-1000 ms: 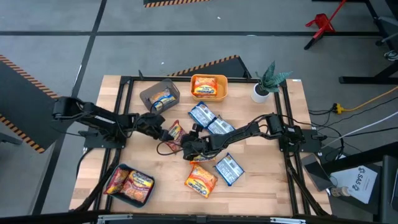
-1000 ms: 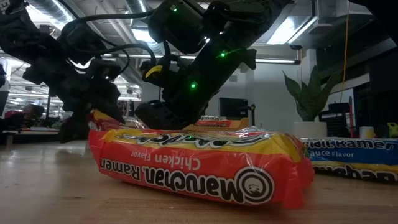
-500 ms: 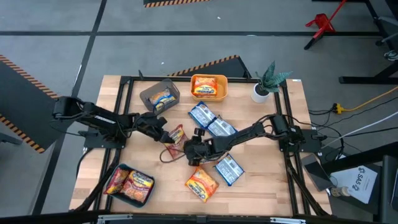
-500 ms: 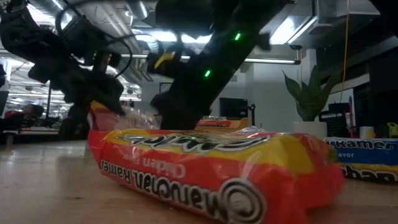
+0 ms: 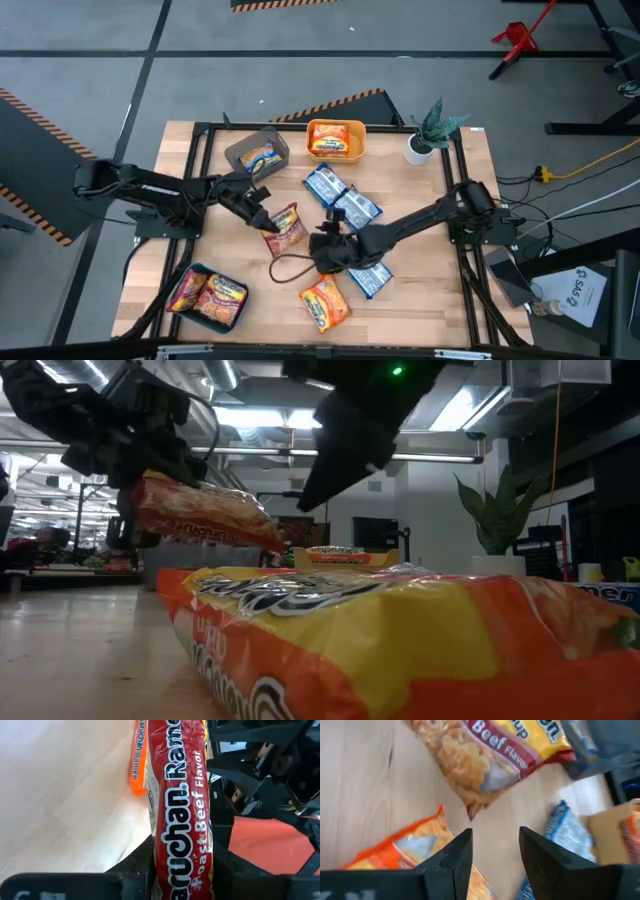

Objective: Sort Maruchan noodles
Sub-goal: Put the pack of red ramen noodle soup into the teal blue bin

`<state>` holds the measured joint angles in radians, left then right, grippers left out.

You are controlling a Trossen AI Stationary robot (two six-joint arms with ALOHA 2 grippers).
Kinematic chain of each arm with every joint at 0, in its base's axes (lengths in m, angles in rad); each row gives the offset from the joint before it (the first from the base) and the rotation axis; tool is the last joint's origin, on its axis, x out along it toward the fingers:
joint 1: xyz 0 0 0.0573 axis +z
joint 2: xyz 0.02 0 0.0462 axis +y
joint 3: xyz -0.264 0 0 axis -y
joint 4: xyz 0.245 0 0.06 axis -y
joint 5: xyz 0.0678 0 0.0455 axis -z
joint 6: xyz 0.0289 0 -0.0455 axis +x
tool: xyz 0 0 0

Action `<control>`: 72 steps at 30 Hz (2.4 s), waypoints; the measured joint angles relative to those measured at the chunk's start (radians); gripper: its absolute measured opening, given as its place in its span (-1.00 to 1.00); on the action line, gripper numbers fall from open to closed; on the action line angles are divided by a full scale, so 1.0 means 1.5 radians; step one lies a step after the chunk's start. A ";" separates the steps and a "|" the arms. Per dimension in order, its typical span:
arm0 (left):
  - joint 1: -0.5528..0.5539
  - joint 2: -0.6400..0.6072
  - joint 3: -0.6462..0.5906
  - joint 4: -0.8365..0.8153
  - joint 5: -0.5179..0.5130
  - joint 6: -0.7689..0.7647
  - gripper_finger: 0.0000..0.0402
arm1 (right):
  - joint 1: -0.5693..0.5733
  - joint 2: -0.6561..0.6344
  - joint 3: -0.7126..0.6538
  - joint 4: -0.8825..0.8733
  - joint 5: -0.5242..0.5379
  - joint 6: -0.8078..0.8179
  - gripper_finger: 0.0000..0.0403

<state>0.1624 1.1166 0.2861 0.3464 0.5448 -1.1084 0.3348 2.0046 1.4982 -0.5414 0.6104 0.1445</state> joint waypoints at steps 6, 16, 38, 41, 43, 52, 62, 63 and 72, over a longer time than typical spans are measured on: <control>-0.001 -0.072 0.035 -0.083 0.136 -0.001 -0.46 | 0.035 -0.033 0.001 -0.050 0.042 0.026 -0.26; -0.196 -0.153 0.186 -0.445 0.197 0.086 -0.46 | 0.076 -0.043 0.002 -0.074 0.062 0.102 -0.26; -0.538 -0.117 0.224 -0.524 0.014 0.187 -0.46 | 0.074 -0.042 0.002 -0.068 0.064 0.150 -0.26; -0.538 -0.082 0.224 -0.526 0.049 0.203 -0.46 | 0.074 -0.042 0.002 -0.069 0.064 0.150 -0.26; -0.538 -0.062 0.224 -0.525 0.082 0.213 -0.46 | 0.074 -0.042 0.002 -0.069 0.063 0.150 -0.26; -0.527 -0.038 0.224 -0.524 0.054 0.288 -0.42 | 0.074 -0.042 0.002 -0.069 0.062 0.151 -0.26; -0.525 -0.037 0.224 -0.524 0.053 0.291 -0.40 | 0.073 -0.041 0.003 -0.075 0.062 0.150 -0.26; -0.525 -0.035 0.224 -0.523 0.053 0.292 -0.40 | 0.073 -0.041 0.003 -0.075 0.062 0.150 -0.26; -0.525 -0.010 0.224 -0.518 0.058 0.299 -0.39 | 0.073 -0.041 0.003 -0.075 0.062 0.150 -0.26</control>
<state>-0.6250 1.1023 0.6216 -0.4313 0.6311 -0.6598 0.4450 1.9430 1.5021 -0.6544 0.7029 0.3698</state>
